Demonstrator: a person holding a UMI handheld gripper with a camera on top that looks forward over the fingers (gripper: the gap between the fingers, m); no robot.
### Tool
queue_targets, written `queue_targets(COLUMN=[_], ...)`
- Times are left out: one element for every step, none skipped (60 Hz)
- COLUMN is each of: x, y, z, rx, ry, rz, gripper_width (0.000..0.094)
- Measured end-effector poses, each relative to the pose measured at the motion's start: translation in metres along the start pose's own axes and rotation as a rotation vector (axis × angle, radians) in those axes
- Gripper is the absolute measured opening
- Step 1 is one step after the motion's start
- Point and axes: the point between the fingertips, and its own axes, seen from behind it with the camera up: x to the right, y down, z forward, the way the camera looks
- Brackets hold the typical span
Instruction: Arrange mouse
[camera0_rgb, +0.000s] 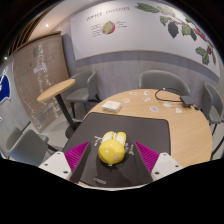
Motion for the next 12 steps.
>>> queue_targets(x=[0.000, 0.001, 0.003, 0.005, 0.008, 0.011, 0.015, 0.018, 0.023, 0.027, 0.033, 0.040], y=[0.000, 0.000, 0.001, 0.002, 0.003, 0.004, 0.006, 0.006, 0.007, 0.009, 0.011, 0.013], z=[-0.005, -0.010, -0.016, -0.022, -0.028, -0.034, -0.040, -0.047, -0.052, -0.058, -0.063, -0.067], rx=[0.005, 0.010, 0.014, 0.018, 0.023, 0.027, 0.032, 0.036, 0.041, 0.046, 0.051, 0.057], ry=[-0.014, -0.025, -0.036, -0.043, -0.049, -0.052, -0.055, -0.056, -0.057, -0.054, -0.049, -0.042], rz=[0.006, 0.011, 0.016, 0.022, 0.028, 0.035, 0.042, 0.048, 0.051, 0.052, 0.053, 0.054], gripper_width=[0.0868, 0.0863, 0.0858, 0.0858, 0.0859, 0.0859, 0.0858, 0.0858, 0.0857, 0.0858, 0.0858, 0.0858])
